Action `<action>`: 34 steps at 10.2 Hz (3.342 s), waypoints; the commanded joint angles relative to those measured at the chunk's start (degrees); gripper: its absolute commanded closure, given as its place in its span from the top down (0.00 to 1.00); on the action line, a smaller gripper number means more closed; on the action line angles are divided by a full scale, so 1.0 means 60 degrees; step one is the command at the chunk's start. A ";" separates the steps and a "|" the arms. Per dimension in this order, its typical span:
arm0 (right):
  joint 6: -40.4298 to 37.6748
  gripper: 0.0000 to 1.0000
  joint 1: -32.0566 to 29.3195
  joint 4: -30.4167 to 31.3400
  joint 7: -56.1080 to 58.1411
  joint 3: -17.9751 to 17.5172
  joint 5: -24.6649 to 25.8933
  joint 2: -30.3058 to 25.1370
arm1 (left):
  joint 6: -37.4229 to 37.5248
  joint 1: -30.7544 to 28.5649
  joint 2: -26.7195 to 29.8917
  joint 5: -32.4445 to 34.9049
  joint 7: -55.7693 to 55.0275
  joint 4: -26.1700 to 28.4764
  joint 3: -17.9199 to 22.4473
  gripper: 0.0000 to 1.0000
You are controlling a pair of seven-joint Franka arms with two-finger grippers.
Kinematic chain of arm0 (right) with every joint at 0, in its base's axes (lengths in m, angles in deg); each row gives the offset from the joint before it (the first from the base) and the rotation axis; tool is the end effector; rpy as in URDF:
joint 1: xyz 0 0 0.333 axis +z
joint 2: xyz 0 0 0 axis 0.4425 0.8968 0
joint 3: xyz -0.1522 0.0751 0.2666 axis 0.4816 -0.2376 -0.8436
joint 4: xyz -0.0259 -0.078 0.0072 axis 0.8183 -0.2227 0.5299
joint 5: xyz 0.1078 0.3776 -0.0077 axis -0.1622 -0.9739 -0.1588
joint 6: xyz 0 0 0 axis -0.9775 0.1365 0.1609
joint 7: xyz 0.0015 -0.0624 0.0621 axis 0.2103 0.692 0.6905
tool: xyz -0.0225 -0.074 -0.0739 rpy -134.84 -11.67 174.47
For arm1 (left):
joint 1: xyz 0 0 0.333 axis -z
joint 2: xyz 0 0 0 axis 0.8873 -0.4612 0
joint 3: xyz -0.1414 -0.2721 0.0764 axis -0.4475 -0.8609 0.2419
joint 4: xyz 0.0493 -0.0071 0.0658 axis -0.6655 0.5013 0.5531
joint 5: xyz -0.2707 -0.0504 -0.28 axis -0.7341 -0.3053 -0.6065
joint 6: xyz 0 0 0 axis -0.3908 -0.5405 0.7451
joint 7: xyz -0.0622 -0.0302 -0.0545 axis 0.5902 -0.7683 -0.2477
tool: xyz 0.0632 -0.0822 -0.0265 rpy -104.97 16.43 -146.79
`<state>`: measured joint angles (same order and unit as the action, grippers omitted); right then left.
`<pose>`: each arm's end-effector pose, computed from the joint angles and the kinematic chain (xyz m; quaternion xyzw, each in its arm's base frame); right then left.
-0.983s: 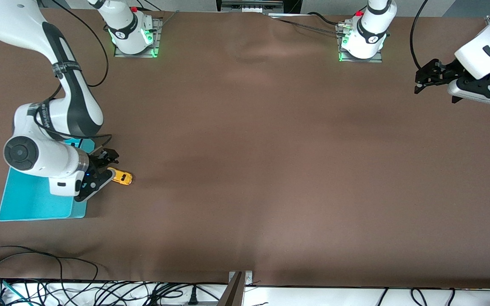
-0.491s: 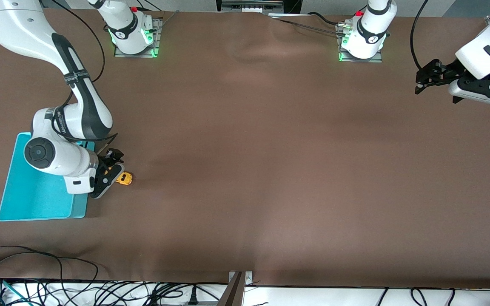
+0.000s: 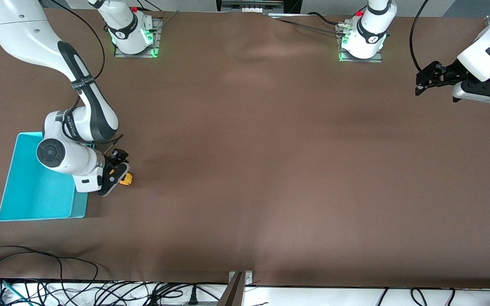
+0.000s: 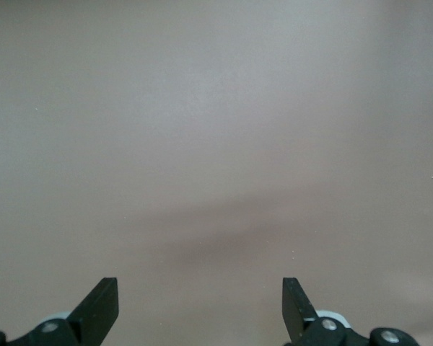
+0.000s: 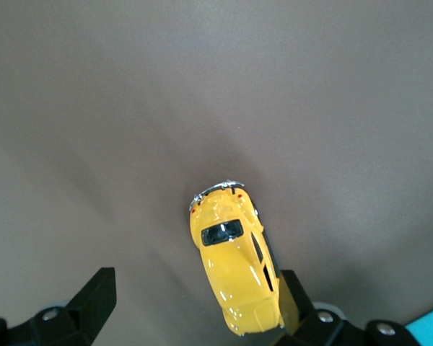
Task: Wind up and store yellow beetle car
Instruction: 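Close the right gripper on the yellow car and lift it, then move the car over the cyan bin and lower it inside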
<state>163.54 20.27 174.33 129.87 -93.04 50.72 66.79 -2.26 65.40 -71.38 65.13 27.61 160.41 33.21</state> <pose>0.6484 0.0575 0.2232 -0.8906 -0.4519 0.0479 0.0195 0.5246 -0.0432 0.6113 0.9964 -0.0804 -0.0236 0.0096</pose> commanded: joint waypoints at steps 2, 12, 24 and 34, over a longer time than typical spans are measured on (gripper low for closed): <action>0.0469 1.00 -0.0130 0.0066 0.0303 -0.0059 0.0145 0.0110 | 0.0266 -0.0343 -0.0433 -0.0280 -0.0076 -0.0897 0.0008 1.00; 0.1129 0.37 -0.0438 0.0080 0.1329 0.0073 0.0584 0.0653 | 0.0266 -0.0301 -0.1225 -0.0134 -0.0032 -0.1868 -0.0080 1.00; -0.3979 0.00 -0.0422 -0.4310 0.1271 -0.0602 0.0424 0.0287 | 0.0281 -0.0272 -0.1225 -0.0134 -0.0076 -0.1853 -0.0109 1.00; -0.3179 0.00 -0.2678 -0.4402 0.6540 -0.0557 0.0423 0.1398 | 0.0281 -0.0257 -0.1224 -0.0163 -0.0061 -0.1867 -0.0124 1.00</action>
<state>143.60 5.43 148.80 165.57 -95.55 53.27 73.21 -1.74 63.82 -78.01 65.08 27.45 151.00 32.42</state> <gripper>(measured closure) 0.542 0.000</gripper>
